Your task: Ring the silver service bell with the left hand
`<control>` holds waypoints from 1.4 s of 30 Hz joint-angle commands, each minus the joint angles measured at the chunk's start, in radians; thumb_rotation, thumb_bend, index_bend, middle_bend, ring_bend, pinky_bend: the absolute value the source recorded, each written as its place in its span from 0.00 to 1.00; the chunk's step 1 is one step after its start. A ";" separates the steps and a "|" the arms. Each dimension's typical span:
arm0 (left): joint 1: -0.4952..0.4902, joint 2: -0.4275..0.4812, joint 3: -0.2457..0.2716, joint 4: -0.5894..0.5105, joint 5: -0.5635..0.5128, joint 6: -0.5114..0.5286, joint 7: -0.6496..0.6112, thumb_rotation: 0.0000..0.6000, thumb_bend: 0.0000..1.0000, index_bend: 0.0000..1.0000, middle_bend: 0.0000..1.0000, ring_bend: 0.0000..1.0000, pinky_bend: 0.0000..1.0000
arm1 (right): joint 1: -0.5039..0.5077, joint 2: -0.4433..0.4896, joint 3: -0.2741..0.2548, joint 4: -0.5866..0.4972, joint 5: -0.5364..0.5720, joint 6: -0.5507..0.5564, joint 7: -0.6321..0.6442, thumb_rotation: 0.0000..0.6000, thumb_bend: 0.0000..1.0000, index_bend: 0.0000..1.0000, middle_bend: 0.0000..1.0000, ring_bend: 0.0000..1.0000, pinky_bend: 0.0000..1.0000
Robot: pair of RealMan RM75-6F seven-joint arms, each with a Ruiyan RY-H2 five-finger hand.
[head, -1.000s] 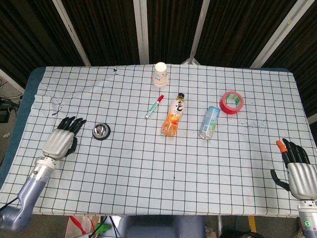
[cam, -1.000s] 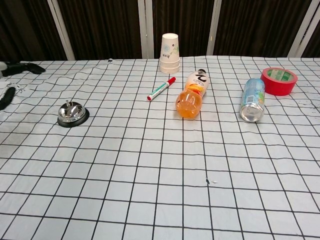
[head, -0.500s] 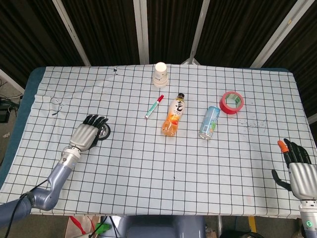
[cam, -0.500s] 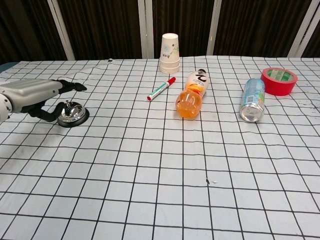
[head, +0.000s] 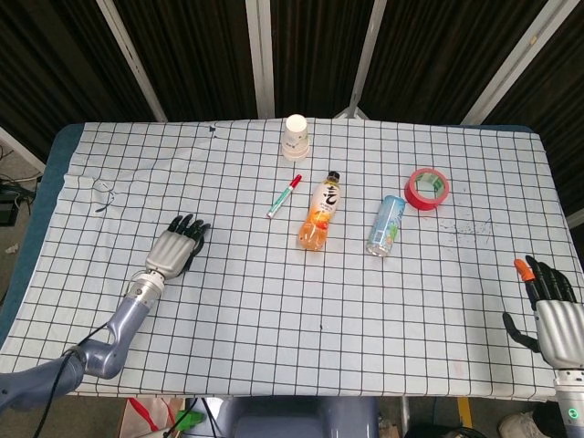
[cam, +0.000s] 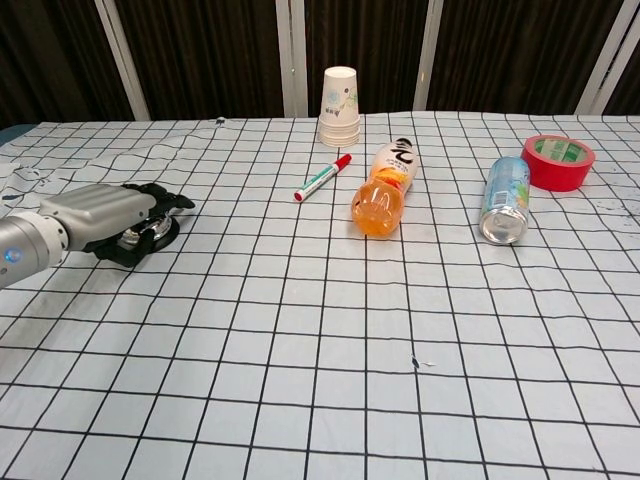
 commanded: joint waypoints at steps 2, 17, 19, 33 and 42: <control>-0.003 -0.003 0.006 0.002 -0.001 0.005 0.010 1.00 1.00 0.05 0.06 0.00 0.05 | -0.001 0.001 -0.001 -0.002 -0.004 0.002 0.003 1.00 0.39 0.09 0.00 0.02 0.10; 0.179 0.375 0.013 -0.642 0.142 0.462 0.186 1.00 1.00 0.05 0.07 0.00 0.05 | -0.003 0.002 -0.005 -0.005 -0.016 0.008 0.004 1.00 0.39 0.09 0.00 0.02 0.10; 0.242 0.443 0.047 -0.730 0.166 0.541 0.233 1.00 1.00 0.05 0.07 0.00 0.05 | -0.003 0.002 -0.007 -0.007 -0.019 0.008 0.001 1.00 0.39 0.09 0.00 0.02 0.10; 0.508 0.500 0.191 -0.605 0.346 0.847 0.001 1.00 1.00 0.05 0.08 0.00 0.05 | -0.005 -0.001 -0.008 -0.016 -0.018 0.009 -0.017 1.00 0.39 0.09 0.00 0.02 0.10; 0.575 0.496 0.187 -0.548 0.368 0.912 -0.107 1.00 1.00 0.05 0.08 0.00 0.05 | -0.002 -0.009 -0.006 -0.009 -0.032 0.020 -0.023 1.00 0.39 0.09 0.00 0.02 0.10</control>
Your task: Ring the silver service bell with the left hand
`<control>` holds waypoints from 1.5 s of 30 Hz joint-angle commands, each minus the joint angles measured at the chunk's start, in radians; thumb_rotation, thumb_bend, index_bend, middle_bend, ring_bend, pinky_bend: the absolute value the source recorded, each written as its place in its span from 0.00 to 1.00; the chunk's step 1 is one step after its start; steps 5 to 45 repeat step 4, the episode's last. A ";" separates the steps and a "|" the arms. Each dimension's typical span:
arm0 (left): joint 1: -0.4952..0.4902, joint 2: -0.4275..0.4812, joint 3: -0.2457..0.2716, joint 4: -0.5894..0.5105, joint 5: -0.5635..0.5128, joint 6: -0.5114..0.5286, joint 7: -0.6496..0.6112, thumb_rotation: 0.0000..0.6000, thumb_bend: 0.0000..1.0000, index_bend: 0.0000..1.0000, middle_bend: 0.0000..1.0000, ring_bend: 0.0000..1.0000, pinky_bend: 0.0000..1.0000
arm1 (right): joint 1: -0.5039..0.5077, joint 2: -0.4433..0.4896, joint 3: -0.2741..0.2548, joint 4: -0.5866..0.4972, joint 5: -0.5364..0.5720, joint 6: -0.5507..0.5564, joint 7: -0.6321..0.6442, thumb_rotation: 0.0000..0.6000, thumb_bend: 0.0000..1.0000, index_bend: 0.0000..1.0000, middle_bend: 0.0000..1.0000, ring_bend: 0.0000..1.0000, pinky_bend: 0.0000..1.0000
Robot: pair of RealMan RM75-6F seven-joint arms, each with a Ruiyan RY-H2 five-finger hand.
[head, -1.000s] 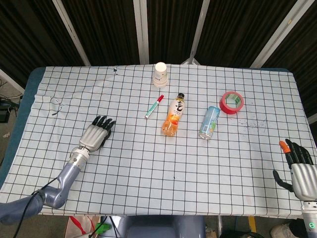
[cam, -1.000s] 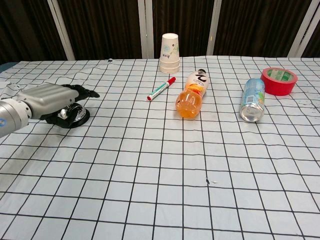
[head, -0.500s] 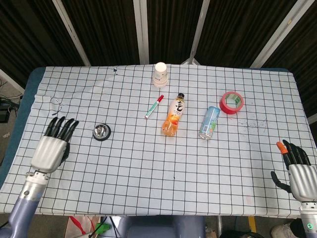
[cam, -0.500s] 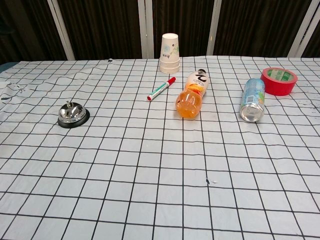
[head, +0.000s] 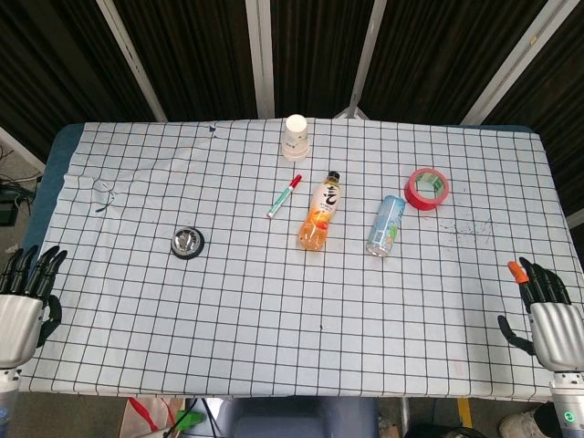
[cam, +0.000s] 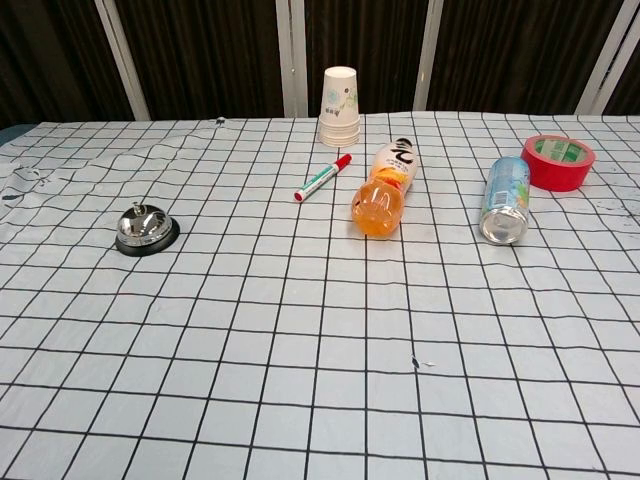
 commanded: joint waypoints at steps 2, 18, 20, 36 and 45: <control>0.024 0.010 -0.004 -0.016 -0.009 0.002 -0.012 1.00 1.00 0.05 0.08 0.00 0.05 | 0.003 -0.010 0.006 0.013 -0.010 0.012 0.000 1.00 0.39 0.09 0.00 0.02 0.10; 0.032 0.014 -0.009 -0.021 -0.014 0.002 -0.008 1.00 1.00 0.05 0.08 0.00 0.05 | 0.005 -0.019 0.012 0.025 -0.014 0.021 -0.001 1.00 0.39 0.09 0.00 0.02 0.10; 0.032 0.014 -0.009 -0.021 -0.014 0.002 -0.008 1.00 1.00 0.05 0.08 0.00 0.05 | 0.005 -0.019 0.012 0.025 -0.014 0.021 -0.001 1.00 0.39 0.09 0.00 0.02 0.10; 0.032 0.014 -0.009 -0.021 -0.014 0.002 -0.008 1.00 1.00 0.05 0.08 0.00 0.05 | 0.005 -0.019 0.012 0.025 -0.014 0.021 -0.001 1.00 0.39 0.09 0.00 0.02 0.10; 0.032 0.014 -0.009 -0.021 -0.014 0.002 -0.008 1.00 1.00 0.05 0.08 0.00 0.05 | 0.005 -0.019 0.012 0.025 -0.014 0.021 -0.001 1.00 0.39 0.09 0.00 0.02 0.10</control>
